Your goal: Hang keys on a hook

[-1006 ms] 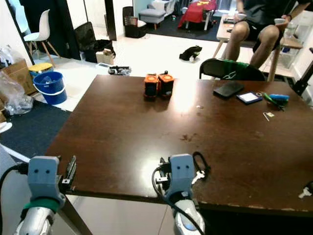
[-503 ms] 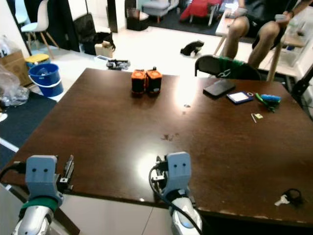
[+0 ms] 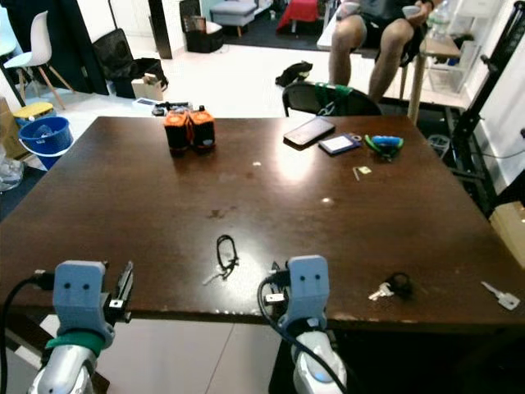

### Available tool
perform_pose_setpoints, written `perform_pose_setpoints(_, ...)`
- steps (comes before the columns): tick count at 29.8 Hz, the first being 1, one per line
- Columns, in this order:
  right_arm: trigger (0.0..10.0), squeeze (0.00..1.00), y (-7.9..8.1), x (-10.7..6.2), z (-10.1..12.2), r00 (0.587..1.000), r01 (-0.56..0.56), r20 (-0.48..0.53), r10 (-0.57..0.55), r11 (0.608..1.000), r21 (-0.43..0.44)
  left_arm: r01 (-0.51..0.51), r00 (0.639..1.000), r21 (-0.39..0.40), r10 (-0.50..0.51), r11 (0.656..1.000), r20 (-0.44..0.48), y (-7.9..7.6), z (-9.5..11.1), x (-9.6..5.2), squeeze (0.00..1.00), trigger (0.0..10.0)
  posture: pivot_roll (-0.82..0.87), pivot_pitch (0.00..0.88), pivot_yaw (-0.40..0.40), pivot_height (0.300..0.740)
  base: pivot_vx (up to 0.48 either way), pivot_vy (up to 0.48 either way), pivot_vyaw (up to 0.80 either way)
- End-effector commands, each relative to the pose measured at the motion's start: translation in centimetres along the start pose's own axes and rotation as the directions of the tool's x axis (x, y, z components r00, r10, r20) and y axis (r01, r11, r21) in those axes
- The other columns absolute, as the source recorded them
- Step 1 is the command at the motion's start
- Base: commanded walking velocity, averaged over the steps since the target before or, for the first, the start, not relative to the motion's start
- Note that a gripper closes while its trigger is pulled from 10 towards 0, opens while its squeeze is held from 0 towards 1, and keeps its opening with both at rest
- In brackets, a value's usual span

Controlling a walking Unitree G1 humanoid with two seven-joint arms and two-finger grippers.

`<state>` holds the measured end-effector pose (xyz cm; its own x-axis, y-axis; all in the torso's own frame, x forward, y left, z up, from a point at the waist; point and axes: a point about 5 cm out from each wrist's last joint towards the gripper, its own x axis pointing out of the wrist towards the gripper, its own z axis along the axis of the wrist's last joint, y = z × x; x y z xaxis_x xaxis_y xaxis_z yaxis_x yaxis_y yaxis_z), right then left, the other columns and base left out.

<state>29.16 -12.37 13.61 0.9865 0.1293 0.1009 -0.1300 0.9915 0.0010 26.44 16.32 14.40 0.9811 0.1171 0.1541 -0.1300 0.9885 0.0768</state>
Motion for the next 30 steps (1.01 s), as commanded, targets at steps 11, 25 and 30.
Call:
perform_pose_setpoints(11,10.0,0.0,0.3,-0.1,-0.4,1.0,-0.004,-0.021,0.004,1.0,0.016,-0.024,1.0,0.044,0.023,0.999,0.009,0.5,-0.1,-0.2,0.0,10.0,-0.13,0.148,0.129,0.74,0.0,0.0,0.0)
perform_pose_setpoints(25,10.0,0.0,-1.9,1.5,1.3,0.994,0.112,0.009,-0.113,0.991,0.072,-0.019,1.0,0.047,0.019,0.999,-0.013,0.4,-0.4,0.1,0.0,10.0,-0.1,0.154,0.128,0.74,0.0,0.0,0.0)
perform_pose_setpoints(30,10.0,0.0,-2.6,2.6,1.6,0.992,0.127,-0.008,-0.127,0.988,0.09,-0.018,1.0,0.045,0.019,0.999,-0.016,0.5,-0.4,0.3,0.0,10.0,-0.11,0.158,0.134,0.74,0.0,0.0,0.0)
